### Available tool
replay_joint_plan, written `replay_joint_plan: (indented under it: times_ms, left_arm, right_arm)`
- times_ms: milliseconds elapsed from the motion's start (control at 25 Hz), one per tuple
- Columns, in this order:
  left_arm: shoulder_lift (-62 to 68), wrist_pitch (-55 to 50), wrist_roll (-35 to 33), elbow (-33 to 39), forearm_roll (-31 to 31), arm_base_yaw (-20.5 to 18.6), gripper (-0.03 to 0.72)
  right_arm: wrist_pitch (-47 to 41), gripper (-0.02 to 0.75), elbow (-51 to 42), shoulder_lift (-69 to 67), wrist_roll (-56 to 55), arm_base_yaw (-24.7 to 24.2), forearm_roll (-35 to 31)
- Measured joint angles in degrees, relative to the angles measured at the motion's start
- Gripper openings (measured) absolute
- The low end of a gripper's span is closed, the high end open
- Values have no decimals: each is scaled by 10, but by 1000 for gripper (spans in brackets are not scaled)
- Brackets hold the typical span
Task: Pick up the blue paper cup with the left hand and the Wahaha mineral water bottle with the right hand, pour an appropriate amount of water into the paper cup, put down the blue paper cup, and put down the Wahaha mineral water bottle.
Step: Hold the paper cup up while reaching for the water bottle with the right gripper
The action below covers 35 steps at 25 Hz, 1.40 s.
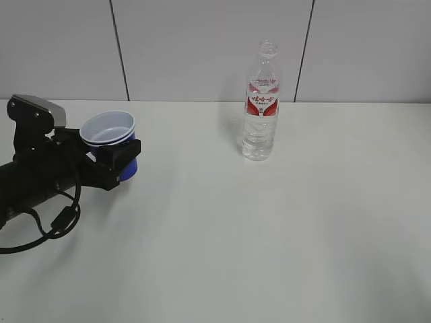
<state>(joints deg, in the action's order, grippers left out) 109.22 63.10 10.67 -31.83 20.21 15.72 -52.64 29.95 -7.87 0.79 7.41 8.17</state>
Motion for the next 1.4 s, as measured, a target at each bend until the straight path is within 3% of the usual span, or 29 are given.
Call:
replay_joint_plan:
  times_ms: [200, 400, 760, 960, 1200, 1400]
  left_arm:
    - [-14, -15, 0, 5, 0, 0, 543]
    - [-14, -21, 0, 6, -1, 0, 543]
    - [-14, -27, 0, 6, -1, 0, 542]
    - [-14, -27, 0, 6, -1, 0, 542]
    - [-14, -27, 0, 6, -1, 0, 541]
    - [-14, -27, 0, 6, -1, 0, 541]
  right_arm:
    - [158, 587, 0, -114, 0, 0, 0]
    - [390, 587, 0, -221, 0, 0, 0]
    - [715, 587, 0, -428, -8, 0, 0]
    - [808, 587, 0, -534, -17, 0, 4]
    - [909, 587, 0, -688, -47, 0, 68]
    - [1008, 587, 1, -813, -54, 12, 68]
